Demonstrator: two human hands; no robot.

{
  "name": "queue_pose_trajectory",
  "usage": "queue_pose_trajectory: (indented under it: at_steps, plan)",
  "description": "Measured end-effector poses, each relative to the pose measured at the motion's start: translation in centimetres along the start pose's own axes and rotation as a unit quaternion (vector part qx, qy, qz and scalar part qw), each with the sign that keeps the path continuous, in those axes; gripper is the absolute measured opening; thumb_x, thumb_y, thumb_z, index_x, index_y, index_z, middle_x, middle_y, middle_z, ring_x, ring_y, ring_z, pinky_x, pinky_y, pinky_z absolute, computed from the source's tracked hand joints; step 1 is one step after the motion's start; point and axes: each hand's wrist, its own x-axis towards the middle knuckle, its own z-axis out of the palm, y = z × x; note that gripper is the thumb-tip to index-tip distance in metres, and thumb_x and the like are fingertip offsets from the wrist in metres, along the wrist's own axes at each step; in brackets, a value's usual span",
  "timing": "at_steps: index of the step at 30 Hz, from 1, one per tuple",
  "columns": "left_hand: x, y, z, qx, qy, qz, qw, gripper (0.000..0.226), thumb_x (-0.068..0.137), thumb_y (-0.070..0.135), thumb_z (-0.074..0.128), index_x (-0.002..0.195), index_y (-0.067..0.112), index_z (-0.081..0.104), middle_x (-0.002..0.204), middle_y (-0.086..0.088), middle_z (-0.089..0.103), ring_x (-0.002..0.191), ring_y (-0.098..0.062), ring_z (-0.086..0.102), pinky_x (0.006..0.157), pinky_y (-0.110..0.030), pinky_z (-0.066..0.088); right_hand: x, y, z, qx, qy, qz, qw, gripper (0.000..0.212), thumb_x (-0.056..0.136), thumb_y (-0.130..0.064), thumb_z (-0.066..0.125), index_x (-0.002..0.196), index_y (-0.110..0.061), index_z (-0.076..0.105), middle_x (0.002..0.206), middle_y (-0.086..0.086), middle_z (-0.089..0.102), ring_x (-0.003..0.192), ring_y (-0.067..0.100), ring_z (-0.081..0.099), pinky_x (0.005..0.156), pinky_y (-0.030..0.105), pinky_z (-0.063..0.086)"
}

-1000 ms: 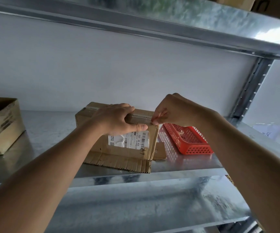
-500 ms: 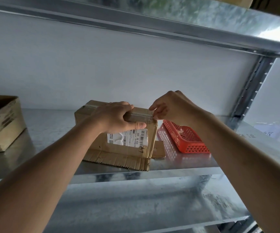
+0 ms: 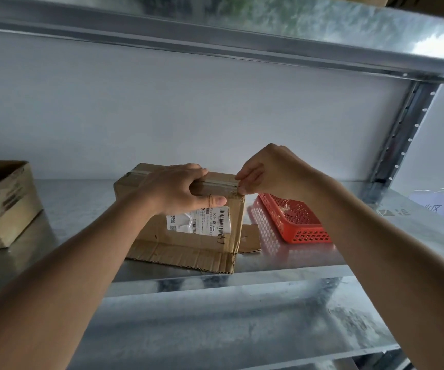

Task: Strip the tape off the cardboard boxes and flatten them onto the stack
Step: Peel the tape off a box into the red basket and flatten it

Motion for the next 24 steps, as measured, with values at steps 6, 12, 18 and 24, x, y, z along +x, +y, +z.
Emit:
queue_pose_trajectory:
  at_steps: [6, 12, 18, 24]
  plan:
    - [-0.4, 0.2, -0.1, -0.023, 0.0, 0.005, 1.0, 0.108, 0.069, 0.097, 0.038, 0.152, 0.028, 0.042, 0.141, 0.011, 0.053, 0.124, -0.016, 0.051, 0.103, -0.045, 0.044, 0.6, -0.5, -0.2, -0.016, -0.002, 0.001, 1.0, 0.022, 0.082, -0.006, 0.082, 0.094, -0.024, 0.084, 0.086, -0.006, 0.077, 0.078, 0.019, 0.077, 0.081, 0.042, 0.065]
    - [-0.4, 0.3, -0.2, -0.032, -0.006, -0.003, 0.999, 0.114, 0.068, 0.099, 0.039, 0.157, 0.029, 0.036, 0.146, 0.014, 0.048, 0.131, -0.016, 0.048, 0.11, -0.046, 0.04, 1.1, -0.7, -0.4, -0.018, -0.013, 0.005, 1.0, 0.022, 0.08, -0.004, 0.082, 0.089, -0.024, 0.084, 0.081, -0.006, 0.077, 0.076, 0.016, 0.077, 0.077, 0.044, 0.065]
    - [-0.3, 0.1, -0.1, -0.017, -0.003, 0.0, 1.0, 0.115, 0.069, 0.101, 0.038, 0.159, 0.029, 0.033, 0.152, 0.015, 0.044, 0.135, -0.016, 0.046, 0.112, -0.046, 0.039, 0.5, 0.2, -1.0, 0.049, -0.048, 0.018, 0.997, 0.02, 0.08, -0.012, 0.088, 0.097, -0.021, 0.083, 0.083, -0.007, 0.08, 0.08, 0.005, 0.076, 0.073, 0.017, 0.057]
    - [0.0, -0.2, 0.0, -0.015, 0.0, 0.003, 1.0, 0.123, 0.06, 0.107, 0.03, 0.157, 0.031, 0.037, 0.146, 0.018, 0.049, 0.13, -0.015, 0.05, 0.108, -0.047, 0.042, 0.5, 0.2, -0.5, 0.039, -0.013, 0.006, 0.999, 0.02, 0.078, -0.009, 0.087, 0.091, -0.024, 0.083, 0.079, -0.007, 0.079, 0.079, 0.008, 0.077, 0.085, 0.035, 0.063]
